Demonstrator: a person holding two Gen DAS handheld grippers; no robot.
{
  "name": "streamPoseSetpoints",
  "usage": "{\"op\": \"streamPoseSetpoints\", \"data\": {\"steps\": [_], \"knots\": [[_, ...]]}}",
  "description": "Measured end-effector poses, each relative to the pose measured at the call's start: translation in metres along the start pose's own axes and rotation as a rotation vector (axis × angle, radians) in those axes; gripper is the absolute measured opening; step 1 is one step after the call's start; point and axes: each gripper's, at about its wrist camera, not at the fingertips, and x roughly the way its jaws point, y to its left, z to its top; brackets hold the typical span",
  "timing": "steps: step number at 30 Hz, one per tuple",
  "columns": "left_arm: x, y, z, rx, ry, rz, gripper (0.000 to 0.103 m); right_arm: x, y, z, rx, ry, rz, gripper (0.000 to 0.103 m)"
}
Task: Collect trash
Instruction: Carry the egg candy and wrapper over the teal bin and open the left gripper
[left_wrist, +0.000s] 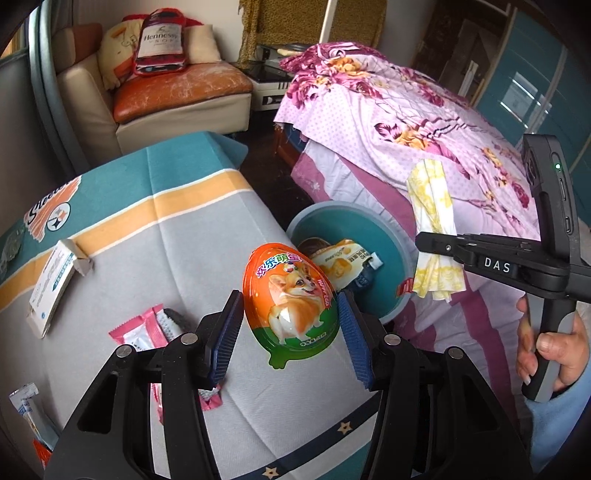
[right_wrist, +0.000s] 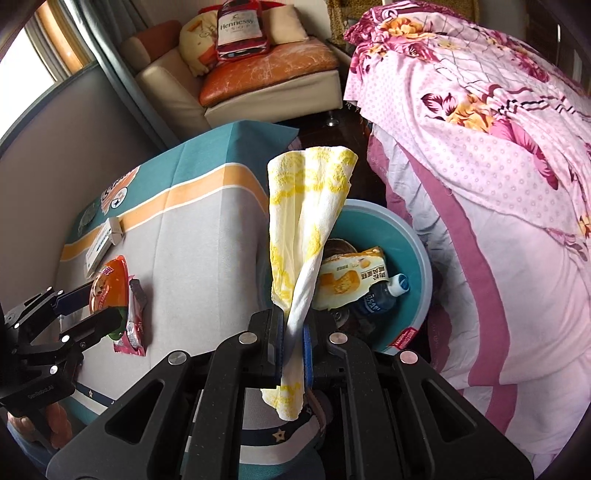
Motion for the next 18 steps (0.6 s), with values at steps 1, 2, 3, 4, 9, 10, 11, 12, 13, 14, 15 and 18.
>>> {"op": "streamPoseSetpoints", "data": {"steps": [1,2,3,4,9,10,11,12,13,14,15,18], "knots": [[0.007,-0.005,0.004,0.006,0.01,-0.005,0.054,0.001,-0.006,0.001,0.008,-0.001,-0.002,0.008],[0.013,-0.01,0.007,0.012,0.018,-0.008,0.054,0.002,-0.012,0.001,0.014,0.0,-0.004,0.008],[0.019,-0.014,0.011,0.018,0.026,-0.009,0.054,0.004,-0.017,0.002,0.02,0.002,-0.004,0.008],[0.026,-0.018,0.014,0.027,0.033,-0.008,0.054,0.006,-0.021,0.002,0.025,0.007,-0.004,0.008],[0.057,-0.034,0.029,0.048,0.071,-0.013,0.054,0.021,-0.042,0.004,0.045,0.037,-0.007,0.008],[0.063,-0.036,0.031,0.05,0.078,-0.014,0.054,0.025,-0.045,0.003,0.049,0.043,-0.008,0.008],[0.069,-0.039,0.033,0.052,0.085,-0.015,0.054,0.028,-0.049,0.003,0.054,0.05,-0.009,0.008],[0.075,-0.041,0.034,0.054,0.093,-0.015,0.054,0.031,-0.052,0.004,0.059,0.056,-0.008,0.008],[0.081,-0.042,0.036,0.057,0.1,-0.016,0.054,0.034,-0.056,0.004,0.064,0.063,-0.008,0.008],[0.087,-0.044,0.036,0.059,0.109,-0.017,0.054,0.037,-0.059,0.004,0.068,0.07,-0.009,0.008],[0.092,-0.045,0.037,0.061,0.117,-0.018,0.054,0.04,-0.062,0.005,0.071,0.077,-0.011,0.008],[0.108,-0.049,0.04,0.064,0.139,-0.02,0.054,0.049,-0.07,0.005,0.081,0.096,-0.016,0.008]]}}
